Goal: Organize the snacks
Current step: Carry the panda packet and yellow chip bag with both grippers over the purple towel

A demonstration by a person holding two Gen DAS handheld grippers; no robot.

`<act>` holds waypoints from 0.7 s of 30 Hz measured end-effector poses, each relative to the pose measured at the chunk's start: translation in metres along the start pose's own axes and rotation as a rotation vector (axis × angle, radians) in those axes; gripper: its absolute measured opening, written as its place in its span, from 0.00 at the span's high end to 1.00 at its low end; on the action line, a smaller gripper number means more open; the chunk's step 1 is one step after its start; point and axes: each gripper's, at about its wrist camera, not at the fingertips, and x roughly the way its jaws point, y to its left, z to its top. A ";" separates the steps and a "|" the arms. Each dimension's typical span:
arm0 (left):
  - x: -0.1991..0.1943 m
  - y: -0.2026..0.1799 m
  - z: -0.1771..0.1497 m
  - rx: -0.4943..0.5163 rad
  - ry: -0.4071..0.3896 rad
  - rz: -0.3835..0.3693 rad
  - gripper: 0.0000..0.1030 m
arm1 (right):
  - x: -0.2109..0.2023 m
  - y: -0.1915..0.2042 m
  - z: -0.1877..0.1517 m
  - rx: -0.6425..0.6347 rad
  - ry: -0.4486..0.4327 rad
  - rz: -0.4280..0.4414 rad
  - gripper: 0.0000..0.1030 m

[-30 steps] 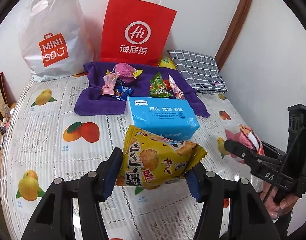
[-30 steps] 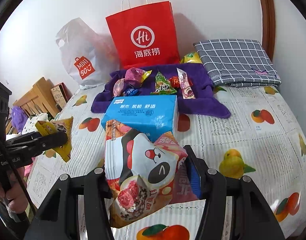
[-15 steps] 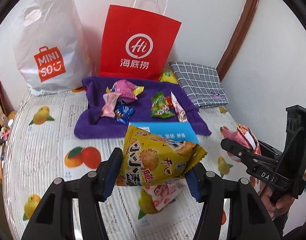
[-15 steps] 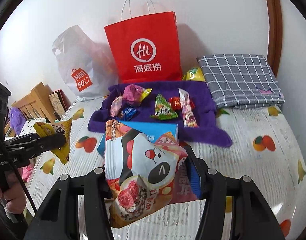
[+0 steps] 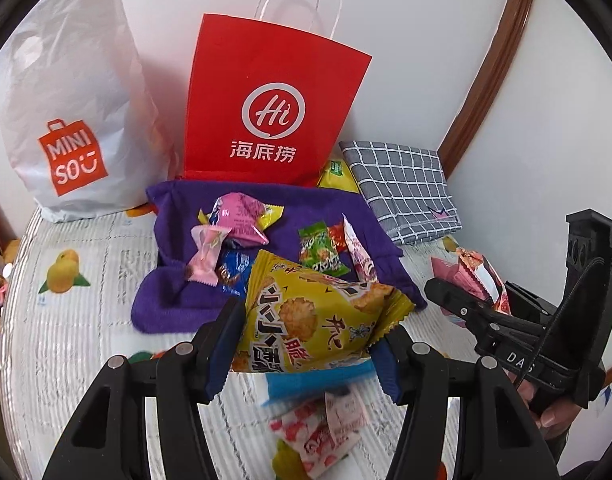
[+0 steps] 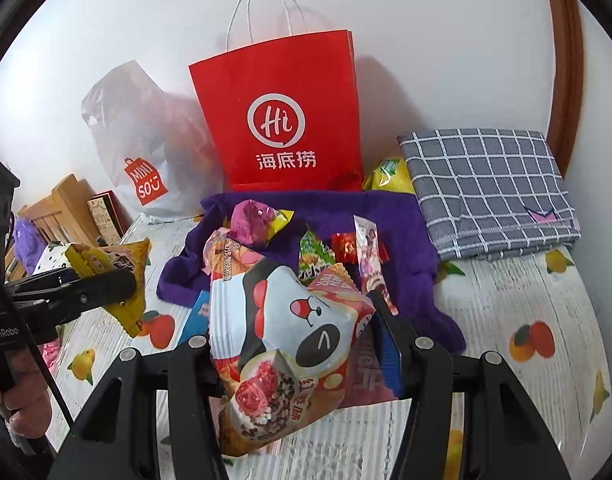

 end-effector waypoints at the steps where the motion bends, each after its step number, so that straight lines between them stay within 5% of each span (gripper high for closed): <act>1: 0.002 0.000 0.002 0.000 0.001 -0.003 0.45 | 0.002 0.000 0.002 0.000 0.000 0.002 0.46; 21: 0.046 0.009 0.073 0.033 0.010 0.087 0.45 | 0.061 -0.004 0.081 -0.052 0.046 -0.011 0.47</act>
